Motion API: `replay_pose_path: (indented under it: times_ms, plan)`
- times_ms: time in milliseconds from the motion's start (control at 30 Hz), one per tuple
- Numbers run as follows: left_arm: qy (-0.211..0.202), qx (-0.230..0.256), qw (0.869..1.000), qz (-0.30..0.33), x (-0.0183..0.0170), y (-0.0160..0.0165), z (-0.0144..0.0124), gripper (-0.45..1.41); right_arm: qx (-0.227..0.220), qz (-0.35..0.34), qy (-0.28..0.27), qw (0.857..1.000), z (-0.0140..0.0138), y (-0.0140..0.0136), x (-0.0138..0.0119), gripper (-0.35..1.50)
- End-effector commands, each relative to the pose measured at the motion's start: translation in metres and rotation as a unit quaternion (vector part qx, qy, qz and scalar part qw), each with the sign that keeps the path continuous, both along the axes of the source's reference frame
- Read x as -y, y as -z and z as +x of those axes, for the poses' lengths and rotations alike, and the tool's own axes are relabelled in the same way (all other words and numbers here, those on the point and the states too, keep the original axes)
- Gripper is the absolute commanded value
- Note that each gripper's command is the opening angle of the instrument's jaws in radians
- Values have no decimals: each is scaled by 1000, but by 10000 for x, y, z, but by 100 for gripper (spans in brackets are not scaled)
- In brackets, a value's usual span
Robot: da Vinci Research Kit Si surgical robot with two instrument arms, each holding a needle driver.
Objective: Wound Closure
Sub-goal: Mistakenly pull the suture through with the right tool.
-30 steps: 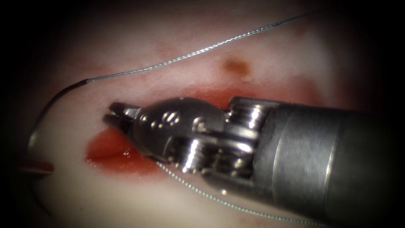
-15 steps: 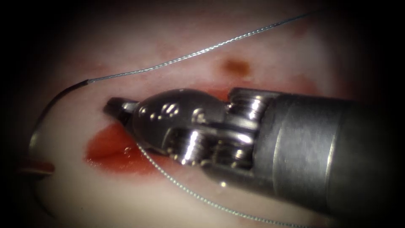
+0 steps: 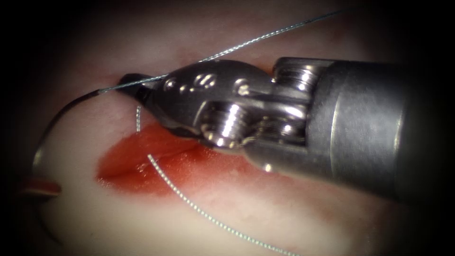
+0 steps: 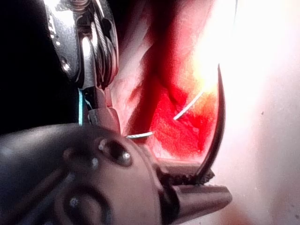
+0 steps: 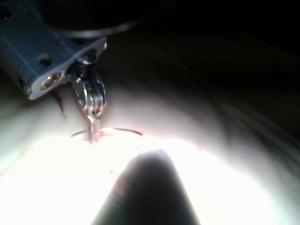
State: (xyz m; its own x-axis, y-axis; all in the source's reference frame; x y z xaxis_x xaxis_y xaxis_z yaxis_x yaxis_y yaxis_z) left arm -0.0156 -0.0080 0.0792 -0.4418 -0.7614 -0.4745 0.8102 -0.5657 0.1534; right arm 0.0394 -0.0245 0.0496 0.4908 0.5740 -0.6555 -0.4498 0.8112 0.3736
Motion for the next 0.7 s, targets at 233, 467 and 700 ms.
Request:
replay_pose_path:
  times_ms: [233, 467, 700]
  plan:
    - [1, 1, 1000, -3, -11, 2, -3, -45, -3, 3, -4, 1000, 11, 15, -19, -35]
    - [1, 1, 1000, -3, -11, 2, -3, -45, -7, 1, -16, 1000, 5, 22, -27, -35]
    - [1, 1, 1000, -3, -11, 2, -3, -45, -9, 4, -13, 1000, -3, 27, -32, -35]
